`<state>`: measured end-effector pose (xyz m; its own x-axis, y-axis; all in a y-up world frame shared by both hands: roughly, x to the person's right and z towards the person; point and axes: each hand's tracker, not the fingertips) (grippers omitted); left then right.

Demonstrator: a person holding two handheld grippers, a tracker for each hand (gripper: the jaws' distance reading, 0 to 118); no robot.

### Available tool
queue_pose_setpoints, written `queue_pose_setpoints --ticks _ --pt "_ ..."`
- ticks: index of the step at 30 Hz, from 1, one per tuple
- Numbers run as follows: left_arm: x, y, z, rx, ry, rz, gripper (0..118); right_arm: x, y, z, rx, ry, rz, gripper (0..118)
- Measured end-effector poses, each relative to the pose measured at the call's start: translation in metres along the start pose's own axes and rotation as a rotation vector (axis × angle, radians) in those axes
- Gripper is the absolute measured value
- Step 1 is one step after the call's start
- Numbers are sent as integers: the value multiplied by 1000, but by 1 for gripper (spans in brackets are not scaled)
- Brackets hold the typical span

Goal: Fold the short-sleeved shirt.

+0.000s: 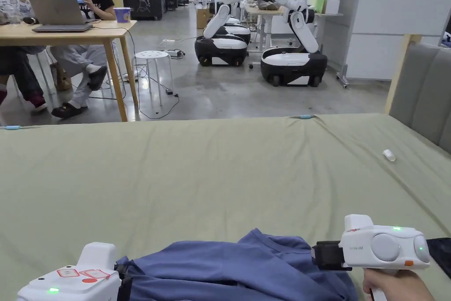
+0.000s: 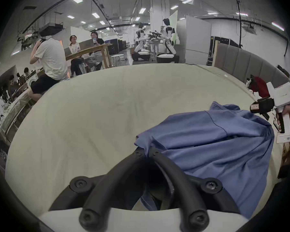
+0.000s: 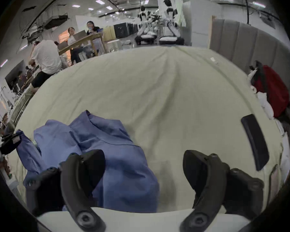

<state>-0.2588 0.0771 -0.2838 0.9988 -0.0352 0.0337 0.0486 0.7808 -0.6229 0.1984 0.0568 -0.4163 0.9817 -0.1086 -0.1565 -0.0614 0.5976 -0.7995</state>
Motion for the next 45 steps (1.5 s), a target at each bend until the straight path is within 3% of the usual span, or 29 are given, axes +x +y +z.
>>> queue_pose_setpoints --ticks 2,3,5,6,7,8,9,13,19,22,26,35,40,45 --pt "0 -1 -3 -11 2 0 1 0 -5 -17 -66 -14 -9 95" --pt "0 -2 -4 -16 4 0 1 0 -10 -21 -114 -13 -10 82" --pt "1 -3 -3 -28 8 -10 1 0 -16 -18 -136 15 -18 27" --pt "0 -4 -3 -32 10 -14 1 -5 -16 -7 -77 -14 -12 7" --pt "-2 -4 -1 -35 10 -15 1 -4 -14 1 -66 53 -46 5" --pt "-4 -5 1 -38 9 -17 1 -6 -11 9 -63 77 -74 5" --pt "-6 -6 5 -34 6 -20 1 -12 -8 21 -38 47 -48 5" --pt "-14 0 28 1 37 -15 0 -50 9 80 133 -17 132 5" --pt "-43 29 84 99 223 -131 0 -95 32 169 410 -185 371 5" --pt "-73 52 115 158 289 -89 0 -104 44 206 531 -244 422 5" --pt "-94 96 158 263 347 -60 0 -106 74 247 616 -215 383 5" --pt "-88 227 229 481 434 -99 0 -129 155 329 801 -253 336 5" --pt "-87 262 232 515 467 -116 0 -133 178 345 842 -242 295 5" --pt "-91 253 191 472 468 -123 0 -129 174 304 807 -228 263 5"
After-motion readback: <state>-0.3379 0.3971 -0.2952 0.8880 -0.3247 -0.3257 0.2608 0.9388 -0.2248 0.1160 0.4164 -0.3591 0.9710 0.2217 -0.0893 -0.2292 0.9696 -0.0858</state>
